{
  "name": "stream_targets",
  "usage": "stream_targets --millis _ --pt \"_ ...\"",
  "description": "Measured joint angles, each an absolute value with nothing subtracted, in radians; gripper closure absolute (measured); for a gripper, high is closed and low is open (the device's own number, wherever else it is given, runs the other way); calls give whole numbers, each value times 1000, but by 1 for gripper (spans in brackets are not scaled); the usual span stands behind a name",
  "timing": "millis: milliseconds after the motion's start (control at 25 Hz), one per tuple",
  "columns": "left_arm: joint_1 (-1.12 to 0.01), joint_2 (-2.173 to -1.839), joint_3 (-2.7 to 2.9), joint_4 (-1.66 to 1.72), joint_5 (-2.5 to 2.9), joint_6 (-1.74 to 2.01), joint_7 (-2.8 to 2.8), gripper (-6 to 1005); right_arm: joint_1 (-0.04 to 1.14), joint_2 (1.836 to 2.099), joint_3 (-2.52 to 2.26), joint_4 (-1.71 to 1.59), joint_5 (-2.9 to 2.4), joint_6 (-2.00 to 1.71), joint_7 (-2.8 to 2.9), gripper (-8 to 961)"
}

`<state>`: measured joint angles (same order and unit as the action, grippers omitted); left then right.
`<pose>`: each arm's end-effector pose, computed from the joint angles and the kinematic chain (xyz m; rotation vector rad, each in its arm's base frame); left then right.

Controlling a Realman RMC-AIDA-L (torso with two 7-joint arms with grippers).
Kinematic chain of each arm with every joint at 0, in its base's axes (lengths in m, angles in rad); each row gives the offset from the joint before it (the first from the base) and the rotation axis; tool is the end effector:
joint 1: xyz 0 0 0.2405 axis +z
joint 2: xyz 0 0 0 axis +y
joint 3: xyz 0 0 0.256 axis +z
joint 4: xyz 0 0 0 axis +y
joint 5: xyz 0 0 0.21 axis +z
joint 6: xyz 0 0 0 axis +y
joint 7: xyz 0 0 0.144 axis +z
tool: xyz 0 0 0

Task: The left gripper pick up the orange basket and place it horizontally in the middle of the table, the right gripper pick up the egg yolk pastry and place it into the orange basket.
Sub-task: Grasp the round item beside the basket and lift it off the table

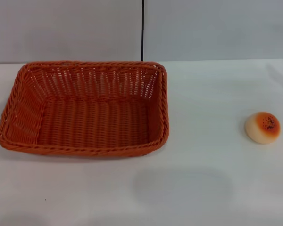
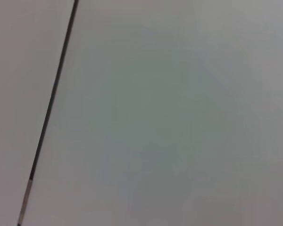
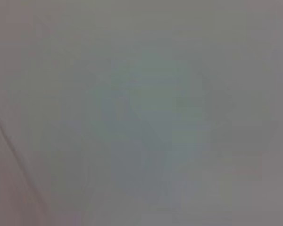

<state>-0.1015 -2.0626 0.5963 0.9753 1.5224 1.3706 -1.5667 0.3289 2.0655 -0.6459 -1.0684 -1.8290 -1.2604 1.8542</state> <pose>-0.3547 0.2670 0.1362 -1.8757 -0.8595 -0.8514 0.3044 0.3466 0.1207 -2.0345 0.9604 0.7174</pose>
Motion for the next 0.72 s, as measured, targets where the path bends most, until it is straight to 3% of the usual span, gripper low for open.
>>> stream_targets --millis 80,120,160,200,240,320,520,720 --pt "-105 -2062 553 852 1457 1425 -1409 166 360 2051 -594 -1142 -1972 -1364 2009 283" --pt "-108 -2061 523 790 1428 1459 -1324 166 411 2026 -532 -1201 -2114 -1494 2150 283" --pt "-108 -2061 523 790 1428 1459 -1324 166 411 2026 -532 -1201 -2114 -1494 2150 283" --pt "-110 -2061 502 749 1410 1484 -1265 166 464 1997 -485 -1226 -2234 -1615 2251 283" --pt "-111 -2062 462 676 1382 1521 -1173 166 464 1997 -485 -1226 -2234 -1615 2251 283" --pt "-111 -2062 418 583 1351 1571 -1052 166 549 1959 -440 -1231 -2415 -1768 2347 283" --pt "-107 -2061 408 534 1351 1594 -988 166 638 1940 -495 -1200 -2651 -1847 2397 283" --pt "-102 -2060 410 522 1359 1594 -983 166 656 1940 -600 -1119 -2708 -1837 2417 284"
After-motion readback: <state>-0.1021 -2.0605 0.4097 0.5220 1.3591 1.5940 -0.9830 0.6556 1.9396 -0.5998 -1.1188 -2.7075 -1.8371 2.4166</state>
